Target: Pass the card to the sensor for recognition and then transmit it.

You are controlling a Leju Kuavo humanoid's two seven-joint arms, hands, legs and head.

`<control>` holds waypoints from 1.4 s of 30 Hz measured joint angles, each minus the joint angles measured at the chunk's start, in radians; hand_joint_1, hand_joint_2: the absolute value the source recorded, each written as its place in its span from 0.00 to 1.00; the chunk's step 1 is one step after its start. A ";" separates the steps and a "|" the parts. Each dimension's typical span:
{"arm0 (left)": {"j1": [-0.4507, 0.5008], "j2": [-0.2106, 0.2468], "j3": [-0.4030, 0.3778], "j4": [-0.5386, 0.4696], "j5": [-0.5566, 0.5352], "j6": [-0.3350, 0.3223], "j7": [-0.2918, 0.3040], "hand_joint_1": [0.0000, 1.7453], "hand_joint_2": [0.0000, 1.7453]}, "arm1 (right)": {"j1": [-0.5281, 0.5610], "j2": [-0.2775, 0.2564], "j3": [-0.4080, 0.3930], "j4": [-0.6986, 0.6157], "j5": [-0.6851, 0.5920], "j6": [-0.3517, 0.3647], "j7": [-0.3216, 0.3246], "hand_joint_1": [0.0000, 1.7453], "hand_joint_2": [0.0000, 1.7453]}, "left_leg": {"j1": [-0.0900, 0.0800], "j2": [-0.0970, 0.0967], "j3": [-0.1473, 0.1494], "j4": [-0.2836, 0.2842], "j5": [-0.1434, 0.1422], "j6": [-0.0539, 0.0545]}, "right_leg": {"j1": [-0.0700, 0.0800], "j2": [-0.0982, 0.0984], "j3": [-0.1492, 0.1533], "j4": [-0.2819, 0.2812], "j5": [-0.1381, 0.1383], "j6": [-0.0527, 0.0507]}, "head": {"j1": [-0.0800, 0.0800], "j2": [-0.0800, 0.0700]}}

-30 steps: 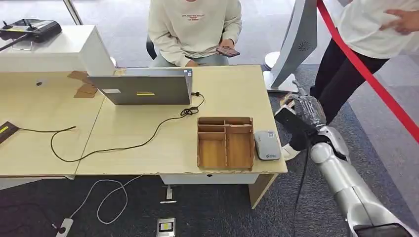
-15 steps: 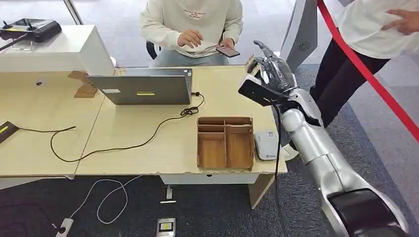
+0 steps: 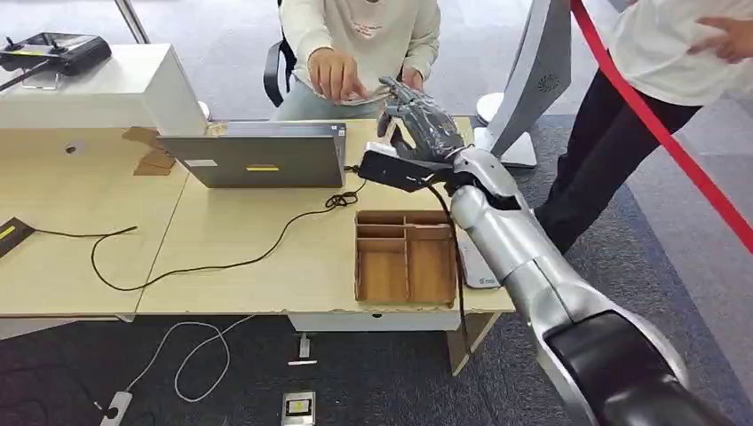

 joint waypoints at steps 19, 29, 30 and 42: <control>-0.030 -0.003 -0.030 0.003 -0.100 0.011 0.027 0.00 0.00 | 0.000 0.006 0.028 0.139 0.047 0.021 0.034 1.00 1.00 | 0.000 0.001 0.000 0.000 0.000 0.000 | 0.000 0.000 -0.001 0.000 0.000 0.000 | 0.000 0.000; -0.034 -0.015 -0.042 0.008 -0.132 0.029 0.040 0.00 0.00 | -0.002 0.003 0.028 0.172 0.045 0.017 0.037 1.00 1.00 | 0.000 0.001 0.000 0.000 0.000 0.000 | 0.000 0.000 -0.001 0.000 0.000 0.000 | 0.000 0.000; -0.035 -0.016 -0.042 0.009 -0.137 0.030 0.041 0.00 0.00 | -0.003 0.001 0.028 0.175 0.046 0.017 0.037 1.00 1.00 | 0.000 0.000 0.000 0.000 0.000 0.000 | 0.000 0.000 -0.001 0.000 0.000 0.000 | 0.000 0.000; -0.040 -0.029 -0.044 0.019 -0.177 0.041 0.047 0.00 0.00 | -0.017 -0.003 0.027 0.188 0.063 0.002 0.027 0.00 1.00 | 0.000 0.000 0.000 0.000 0.000 0.000 | 0.000 0.000 -0.001 0.000 0.000 0.000 | 0.000 0.000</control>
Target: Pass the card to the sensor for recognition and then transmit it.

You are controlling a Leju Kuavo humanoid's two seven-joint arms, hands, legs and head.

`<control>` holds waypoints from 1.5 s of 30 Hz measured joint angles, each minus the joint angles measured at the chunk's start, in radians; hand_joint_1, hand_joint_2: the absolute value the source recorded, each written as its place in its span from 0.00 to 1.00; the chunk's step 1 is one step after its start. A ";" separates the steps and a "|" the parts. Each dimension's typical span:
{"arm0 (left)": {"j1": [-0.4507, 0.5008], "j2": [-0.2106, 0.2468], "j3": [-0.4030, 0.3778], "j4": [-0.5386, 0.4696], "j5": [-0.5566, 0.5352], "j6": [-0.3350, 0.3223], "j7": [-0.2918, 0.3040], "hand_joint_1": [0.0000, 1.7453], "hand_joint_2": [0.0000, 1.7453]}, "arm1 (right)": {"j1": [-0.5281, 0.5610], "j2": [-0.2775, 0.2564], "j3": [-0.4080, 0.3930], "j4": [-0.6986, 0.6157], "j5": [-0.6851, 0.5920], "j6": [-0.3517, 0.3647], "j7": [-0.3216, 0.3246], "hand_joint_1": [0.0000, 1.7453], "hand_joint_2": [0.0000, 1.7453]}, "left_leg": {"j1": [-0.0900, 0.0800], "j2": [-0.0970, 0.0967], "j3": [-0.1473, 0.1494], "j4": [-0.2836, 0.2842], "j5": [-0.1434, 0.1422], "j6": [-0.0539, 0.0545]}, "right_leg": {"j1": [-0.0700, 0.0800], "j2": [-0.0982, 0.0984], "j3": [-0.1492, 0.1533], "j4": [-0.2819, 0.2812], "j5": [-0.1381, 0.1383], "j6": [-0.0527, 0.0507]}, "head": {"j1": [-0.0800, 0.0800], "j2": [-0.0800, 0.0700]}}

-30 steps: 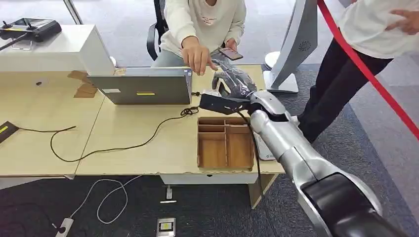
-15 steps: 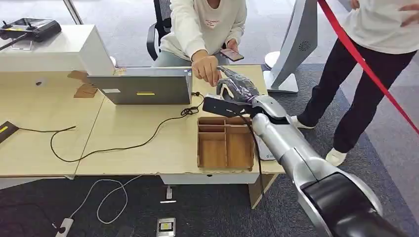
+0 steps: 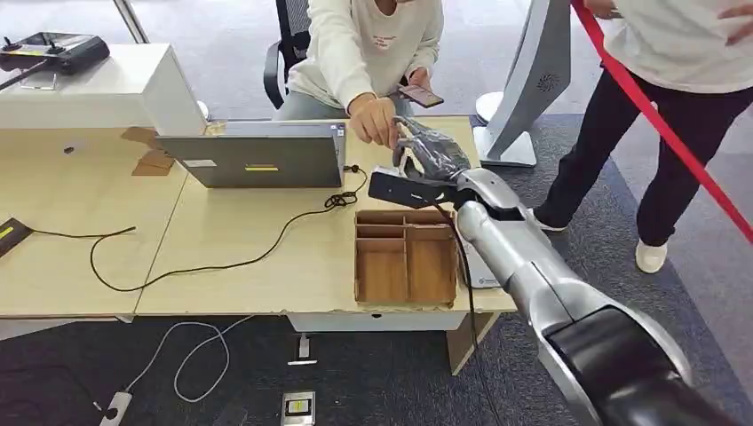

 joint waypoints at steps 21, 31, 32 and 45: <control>0.006 -0.014 0.006 0.011 -0.017 0.021 -0.006 0.00 0.00 | -0.006 -0.008 -0.015 -0.003 0.000 -0.118 -0.002 0.00 1.00 | 0.000 0.000 0.000 0.000 0.000 0.000 | 0.000 0.000 0.000 0.000 0.000 0.000 | 0.000 0.000; 0.038 -0.021 0.055 0.026 0.015 0.026 -0.032 0.00 0.00 | 0.027 -0.039 -0.075 -0.161 -0.156 -0.028 0.033 0.00 1.00 | 0.000 0.000 0.000 0.000 0.000 0.000 | 0.000 0.000 0.000 0.000 0.000 0.000 | 0.000 0.000; 0.041 -0.021 0.058 0.027 0.022 0.026 -0.032 0.00 0.00 | 0.041 -0.049 -0.085 -0.195 -0.183 -0.007 0.051 0.00 1.00 | 0.000 0.000 0.000 0.000 0.000 0.000 | 0.000 0.000 0.000 0.000 0.000 0.000 | 0.000 0.000; 0.060 -0.027 0.137 0.042 0.093 0.007 -0.029 0.00 0.00 | 0.253 -0.186 -0.199 -0.534 -0.342 0.119 0.179 0.00 1.00 | 0.000 0.000 0.000 0.000 0.000 0.000 | 0.000 0.000 0.000 -0.001 0.000 0.000 | -0.001 0.000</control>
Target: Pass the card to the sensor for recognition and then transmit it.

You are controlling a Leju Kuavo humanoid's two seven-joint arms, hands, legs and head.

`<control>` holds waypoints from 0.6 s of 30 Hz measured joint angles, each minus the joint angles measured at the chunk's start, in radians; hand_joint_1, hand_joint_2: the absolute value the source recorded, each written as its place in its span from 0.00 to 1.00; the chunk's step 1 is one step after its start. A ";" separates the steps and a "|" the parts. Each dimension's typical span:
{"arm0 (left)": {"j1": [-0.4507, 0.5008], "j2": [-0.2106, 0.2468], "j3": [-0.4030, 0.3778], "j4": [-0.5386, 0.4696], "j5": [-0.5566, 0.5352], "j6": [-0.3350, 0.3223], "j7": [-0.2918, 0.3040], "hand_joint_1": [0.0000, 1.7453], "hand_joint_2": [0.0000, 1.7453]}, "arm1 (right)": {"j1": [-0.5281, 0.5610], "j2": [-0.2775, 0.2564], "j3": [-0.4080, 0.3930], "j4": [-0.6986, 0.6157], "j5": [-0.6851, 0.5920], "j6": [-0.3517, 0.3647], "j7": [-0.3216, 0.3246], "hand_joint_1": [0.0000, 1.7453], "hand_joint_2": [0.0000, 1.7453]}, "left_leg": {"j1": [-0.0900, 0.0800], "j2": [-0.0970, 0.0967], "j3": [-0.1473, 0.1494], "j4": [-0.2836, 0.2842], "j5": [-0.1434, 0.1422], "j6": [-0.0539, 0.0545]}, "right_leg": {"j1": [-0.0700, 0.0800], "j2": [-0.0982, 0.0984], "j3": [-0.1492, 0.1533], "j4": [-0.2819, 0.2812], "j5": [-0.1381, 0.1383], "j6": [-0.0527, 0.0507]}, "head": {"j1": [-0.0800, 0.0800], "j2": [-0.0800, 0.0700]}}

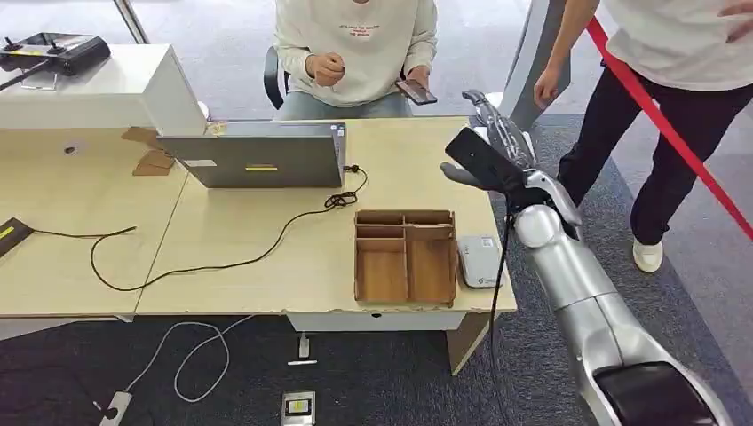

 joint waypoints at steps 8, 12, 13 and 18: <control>0.001 0.000 0.043 0.006 0.021 -0.019 0.005 0.00 0.00 | 0.133 -0.035 -0.032 -0.149 0.007 0.085 0.027 0.00 1.00 | 0.000 0.000 0.000 0.000 0.000 0.000 | 0.000 0.000 0.000 0.000 0.000 0.000 | 0.000 0.000; 0.001 0.000 0.060 0.008 0.022 -0.021 -0.001 0.00 0.00 | 0.165 -0.041 -0.032 -0.190 0.028 0.100 0.027 0.00 1.00 | 0.000 0.000 0.000 -0.001 0.000 0.000 | 0.000 0.000 0.000 0.000 0.000 0.000 | 0.000 0.000; 0.000 0.000 0.063 0.008 0.020 -0.022 -0.002 0.00 0.00 | 0.173 -0.043 -0.032 -0.198 0.038 0.102 0.028 0.00 1.00 | 0.000 0.000 0.000 -0.001 0.000 0.000 | 0.000 0.000 0.000 0.000 0.000 0.000 | 0.001 0.000; 0.001 0.000 0.071 0.011 0.020 -0.030 -0.002 0.00 0.00 | 0.220 -0.043 -0.031 -0.223 0.081 0.102 0.026 0.00 1.00 | 0.000 0.000 -0.001 -0.001 0.000 0.000 | 0.000 0.000 0.000 0.000 0.000 0.000 | 0.001 0.000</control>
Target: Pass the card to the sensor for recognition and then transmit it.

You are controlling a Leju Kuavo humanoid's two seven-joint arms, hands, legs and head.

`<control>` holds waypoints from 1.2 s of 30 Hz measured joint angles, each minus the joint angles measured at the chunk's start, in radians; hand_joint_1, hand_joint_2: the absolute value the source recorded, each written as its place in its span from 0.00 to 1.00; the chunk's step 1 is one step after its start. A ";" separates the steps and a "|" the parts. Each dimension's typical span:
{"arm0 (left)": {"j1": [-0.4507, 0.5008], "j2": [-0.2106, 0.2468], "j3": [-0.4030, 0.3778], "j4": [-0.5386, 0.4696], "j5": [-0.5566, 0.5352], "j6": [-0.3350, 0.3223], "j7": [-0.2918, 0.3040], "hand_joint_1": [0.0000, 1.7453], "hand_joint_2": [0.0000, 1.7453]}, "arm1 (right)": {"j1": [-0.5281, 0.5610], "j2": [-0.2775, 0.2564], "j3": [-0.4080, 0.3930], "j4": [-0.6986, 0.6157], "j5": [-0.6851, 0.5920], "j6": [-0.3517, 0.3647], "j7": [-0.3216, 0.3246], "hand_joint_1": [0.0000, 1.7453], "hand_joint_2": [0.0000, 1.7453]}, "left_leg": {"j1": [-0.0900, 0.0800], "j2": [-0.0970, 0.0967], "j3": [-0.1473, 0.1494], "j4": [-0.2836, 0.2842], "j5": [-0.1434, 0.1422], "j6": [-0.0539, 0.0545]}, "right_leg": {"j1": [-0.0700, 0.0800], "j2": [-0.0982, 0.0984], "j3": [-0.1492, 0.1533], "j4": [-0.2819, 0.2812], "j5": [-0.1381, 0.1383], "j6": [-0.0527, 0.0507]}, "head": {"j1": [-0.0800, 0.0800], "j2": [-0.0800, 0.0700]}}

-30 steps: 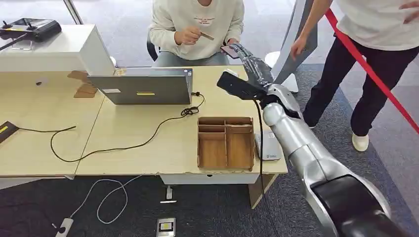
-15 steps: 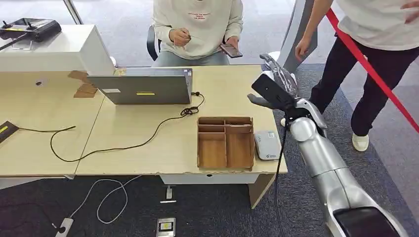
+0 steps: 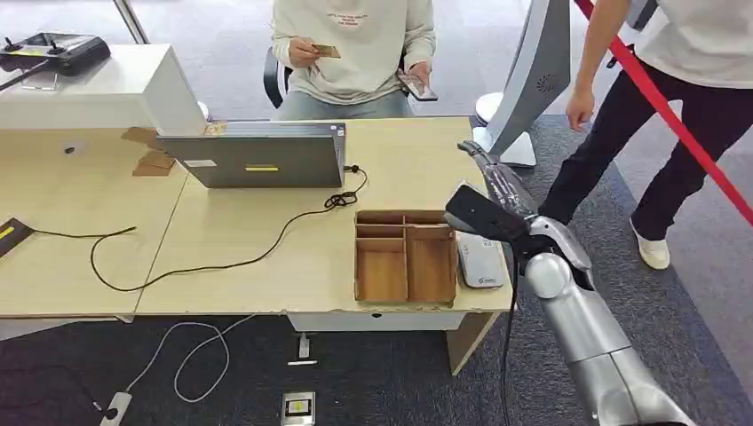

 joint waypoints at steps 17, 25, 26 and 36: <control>-0.001 0.000 0.014 0.004 -0.045 0.000 0.010 0.00 0.00 | 0.020 0.037 0.022 0.001 0.256 -0.088 0.026 0.00 1.00 | 0.000 0.000 0.000 0.000 0.000 0.000 | 0.000 0.000 0.000 0.000 0.000 0.000 | 0.000 0.000; -0.001 -0.003 0.014 0.004 -0.058 0.002 0.018 0.00 0.00 | 0.019 0.065 0.027 0.020 0.390 -0.169 0.054 0.00 1.00 | 0.000 0.000 0.000 0.000 0.000 0.000 | 0.000 0.000 0.000 0.000 0.000 0.000 | 0.000 0.000; -0.002 -0.004 0.014 0.004 -0.058 0.002 0.020 0.00 0.00 | 0.020 0.068 0.027 0.024 0.393 -0.174 0.054 0.00 1.00 | 0.000 0.000 0.000 0.000 0.000 0.000 | 0.000 0.000 0.000 0.000 0.000 0.000 | 0.000 0.000; -0.001 -0.005 0.014 0.004 -0.056 0.002 0.029 0.00 0.00 | 0.026 0.082 0.027 0.045 0.398 -0.180 0.054 0.00 1.00 | 0.000 0.000 0.000 0.000 0.000 0.000 | 0.000 0.000 0.000 0.000 0.000 0.000 | 0.000 0.000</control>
